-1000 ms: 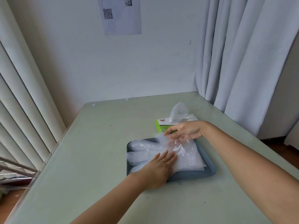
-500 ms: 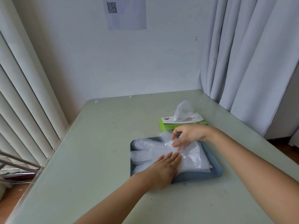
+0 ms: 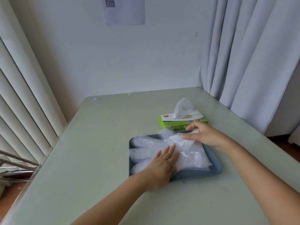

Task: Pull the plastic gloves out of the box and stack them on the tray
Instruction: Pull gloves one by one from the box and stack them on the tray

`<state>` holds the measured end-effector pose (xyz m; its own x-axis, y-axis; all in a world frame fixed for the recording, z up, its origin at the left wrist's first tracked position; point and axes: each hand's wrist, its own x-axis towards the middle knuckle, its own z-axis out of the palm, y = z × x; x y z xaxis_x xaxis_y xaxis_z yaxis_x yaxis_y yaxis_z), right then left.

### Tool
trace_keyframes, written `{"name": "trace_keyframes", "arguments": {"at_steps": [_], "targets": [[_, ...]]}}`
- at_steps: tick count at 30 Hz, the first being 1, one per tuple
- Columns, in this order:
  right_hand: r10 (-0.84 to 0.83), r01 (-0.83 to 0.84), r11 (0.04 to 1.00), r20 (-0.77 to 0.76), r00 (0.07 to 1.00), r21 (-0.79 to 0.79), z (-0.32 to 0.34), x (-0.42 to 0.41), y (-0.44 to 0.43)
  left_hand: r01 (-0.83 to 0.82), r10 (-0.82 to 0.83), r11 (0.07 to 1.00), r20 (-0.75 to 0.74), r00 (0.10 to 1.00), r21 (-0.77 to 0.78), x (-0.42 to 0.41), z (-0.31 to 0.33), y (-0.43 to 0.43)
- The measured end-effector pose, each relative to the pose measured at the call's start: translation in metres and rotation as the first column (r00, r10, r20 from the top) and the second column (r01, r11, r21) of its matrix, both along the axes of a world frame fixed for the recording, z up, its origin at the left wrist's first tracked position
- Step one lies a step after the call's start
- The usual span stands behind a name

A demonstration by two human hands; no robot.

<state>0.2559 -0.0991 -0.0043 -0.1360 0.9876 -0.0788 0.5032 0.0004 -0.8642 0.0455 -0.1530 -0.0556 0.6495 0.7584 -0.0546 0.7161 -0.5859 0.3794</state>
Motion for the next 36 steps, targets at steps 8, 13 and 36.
{"name": "trace_keyframes", "arguments": {"at_steps": [8,13,36], "targets": [[0.136,-0.044,0.968,0.367,0.92,-0.247,0.026,-0.016,0.026,-0.183,0.136,0.978,0.355,0.925,0.103,-0.01,0.013,-0.007],[0.234,-0.097,0.946,0.446,0.864,-0.308,0.031,-0.035,0.035,-0.02,0.003,0.998,0.272,0.962,0.06,-0.017,0.013,-0.005],[-0.23,0.057,0.901,0.362,0.903,0.43,-0.009,-0.042,0.026,-0.05,0.056,0.998,0.153,0.987,-0.038,-0.016,0.013,0.012]]}}
